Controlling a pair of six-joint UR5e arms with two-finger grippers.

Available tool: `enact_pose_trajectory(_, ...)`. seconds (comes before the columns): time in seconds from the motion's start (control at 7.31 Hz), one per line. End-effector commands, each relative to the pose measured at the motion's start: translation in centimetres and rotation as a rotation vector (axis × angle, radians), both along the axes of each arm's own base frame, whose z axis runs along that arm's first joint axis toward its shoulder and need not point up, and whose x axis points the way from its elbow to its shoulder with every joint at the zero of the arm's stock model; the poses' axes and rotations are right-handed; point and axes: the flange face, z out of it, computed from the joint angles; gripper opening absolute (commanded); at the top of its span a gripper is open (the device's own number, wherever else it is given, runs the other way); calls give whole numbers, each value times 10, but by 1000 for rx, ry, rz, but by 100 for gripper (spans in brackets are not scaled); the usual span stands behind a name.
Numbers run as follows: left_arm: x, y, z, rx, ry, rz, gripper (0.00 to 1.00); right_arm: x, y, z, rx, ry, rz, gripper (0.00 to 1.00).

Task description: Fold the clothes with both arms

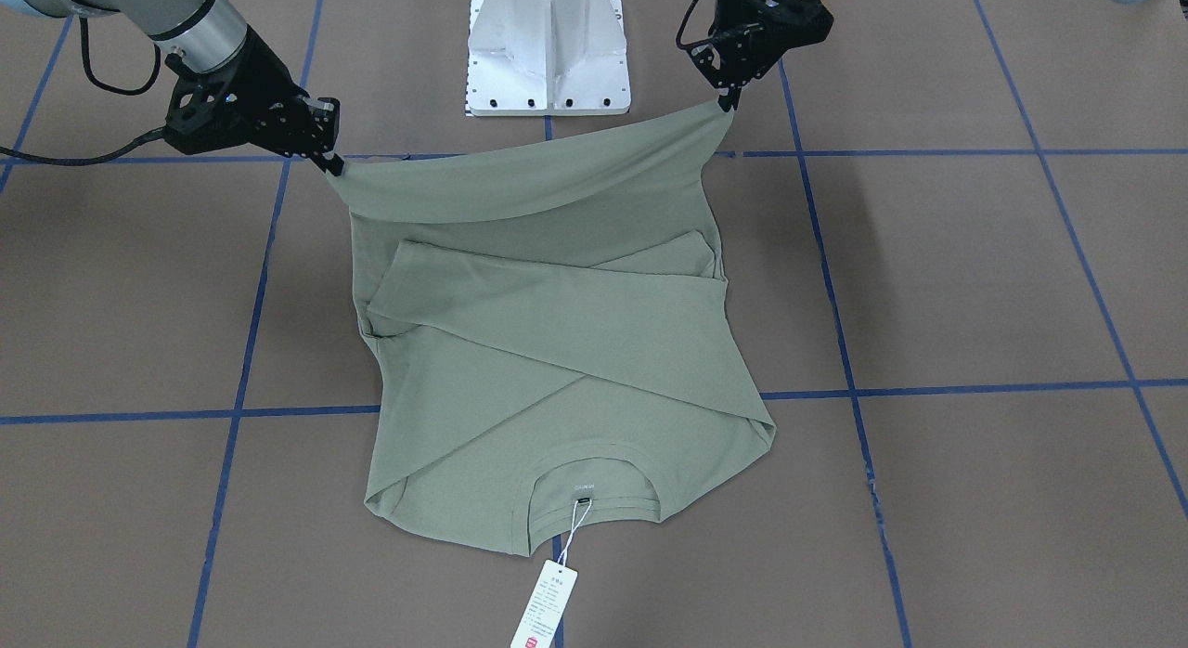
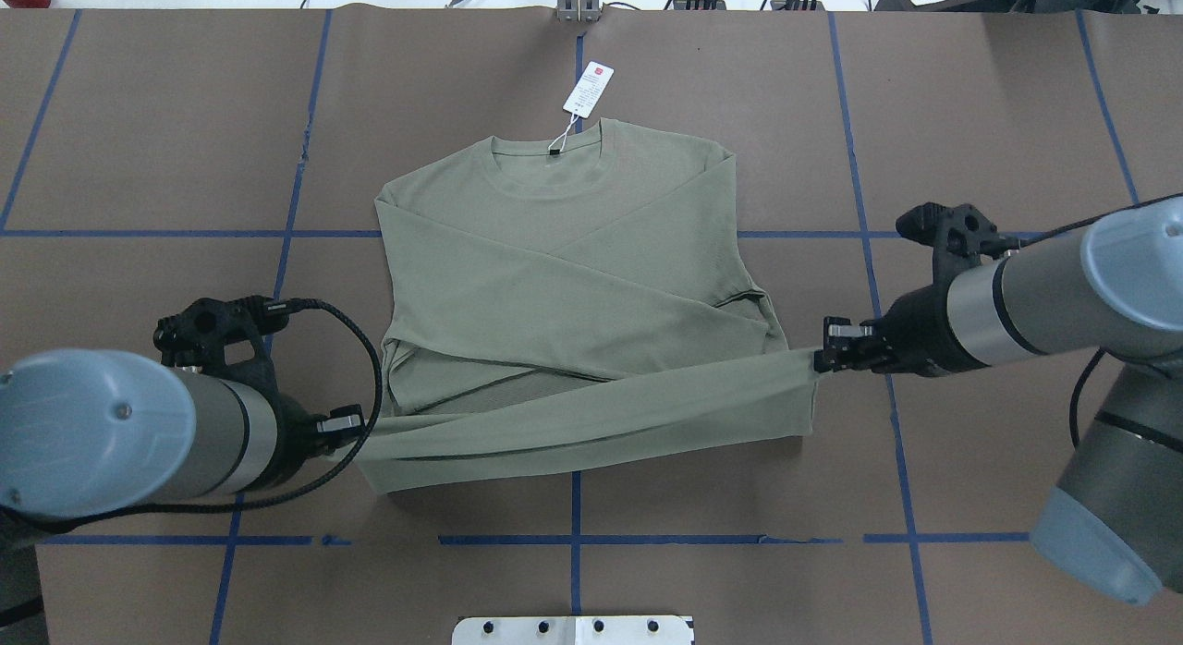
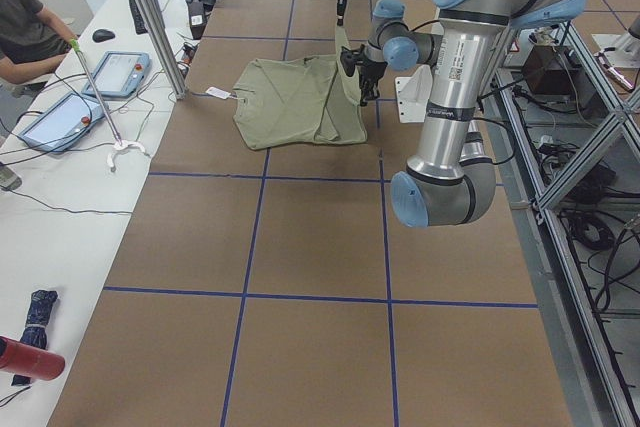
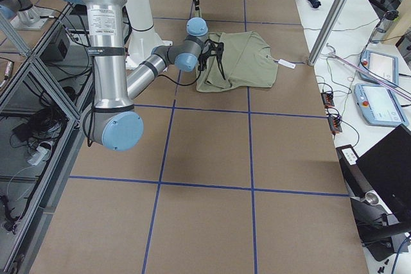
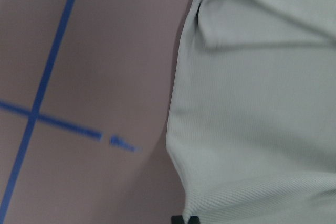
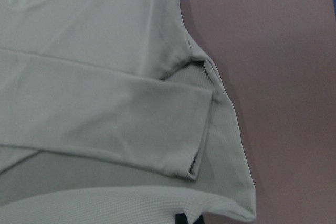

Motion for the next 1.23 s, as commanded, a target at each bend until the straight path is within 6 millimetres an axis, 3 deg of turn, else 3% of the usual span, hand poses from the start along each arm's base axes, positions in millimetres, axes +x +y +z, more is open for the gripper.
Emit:
enact_pose_trajectory(0.0,-4,-73,0,36,-46,-60,0,-11,-97,-28,16,-12,120,0)
enact_pose_trajectory(0.27,-19,-138,4,79,-100,-80,0,-23,-174,-35,7,23,184,0)
enact_pose_trajectory(0.41,-15,-173,12,81,-119,-109,0,-42,-207,-36,-13,51,195,0)
enact_pose_trajectory(0.68,30,-234,58,95,-100,-139,0,-72,-243,-23,-63,103,197,0)
enact_pose_trajectory(0.96,64,-266,88,96,-93,-148,0,-95,-268,11,-88,152,204,0)
enact_pose_trajectory(1.09,69,-275,104,87,-112,-151,0,-110,-281,25,-108,176,201,0)
